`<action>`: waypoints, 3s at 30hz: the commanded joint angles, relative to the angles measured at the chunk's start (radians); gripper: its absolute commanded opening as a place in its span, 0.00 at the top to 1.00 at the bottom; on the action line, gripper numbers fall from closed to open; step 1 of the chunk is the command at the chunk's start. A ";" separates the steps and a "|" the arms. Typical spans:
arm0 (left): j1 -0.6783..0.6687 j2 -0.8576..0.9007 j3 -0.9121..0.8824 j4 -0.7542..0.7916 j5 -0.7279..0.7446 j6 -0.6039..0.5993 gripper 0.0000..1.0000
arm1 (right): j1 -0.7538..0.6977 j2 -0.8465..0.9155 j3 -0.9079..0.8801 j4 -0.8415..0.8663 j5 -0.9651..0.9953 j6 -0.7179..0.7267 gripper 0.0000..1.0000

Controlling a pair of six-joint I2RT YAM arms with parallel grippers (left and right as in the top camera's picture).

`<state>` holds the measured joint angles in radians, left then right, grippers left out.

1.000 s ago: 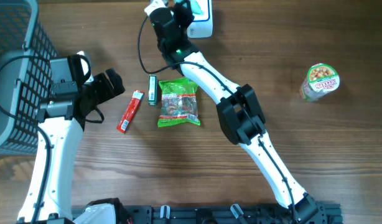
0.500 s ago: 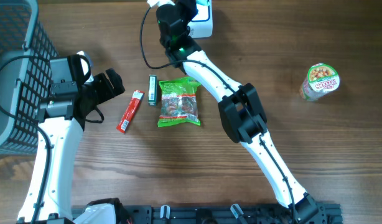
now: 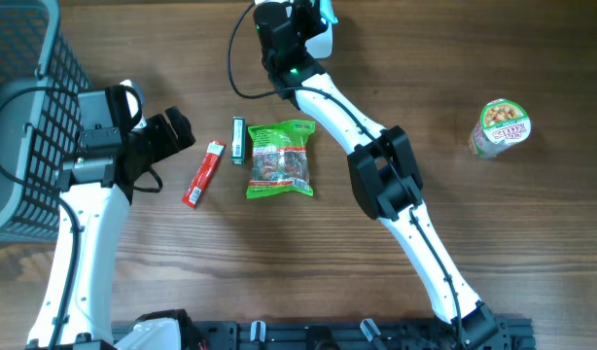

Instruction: Scan the item barcode

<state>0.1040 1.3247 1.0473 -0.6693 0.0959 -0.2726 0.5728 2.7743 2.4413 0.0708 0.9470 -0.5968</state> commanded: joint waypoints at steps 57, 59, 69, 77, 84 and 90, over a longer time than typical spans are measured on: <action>-0.002 -0.002 0.011 0.003 0.008 0.002 0.00 | 0.017 -0.244 0.005 -0.359 -0.237 0.264 0.96; -0.002 -0.002 0.011 0.003 0.008 0.002 0.00 | 0.017 -0.309 0.005 -0.398 -0.237 0.275 0.96; -0.002 -0.002 0.011 0.003 0.008 0.002 0.00 | -0.005 -0.636 0.005 -1.009 -0.520 0.553 0.96; -0.002 -0.002 0.011 0.003 0.008 0.002 0.00 | -0.150 -0.686 0.005 -1.476 -0.958 0.631 0.96; -0.002 -0.002 0.011 0.003 0.008 0.002 0.00 | -0.289 -0.663 -0.014 -1.672 -0.997 0.675 0.96; -0.002 -0.002 0.011 0.003 0.008 0.002 0.00 | -0.328 -0.663 -0.147 -1.673 -0.997 0.676 0.96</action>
<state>0.1040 1.3247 1.0473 -0.6693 0.0959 -0.2726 0.2512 2.0949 2.3692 -1.6039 -0.0151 0.0605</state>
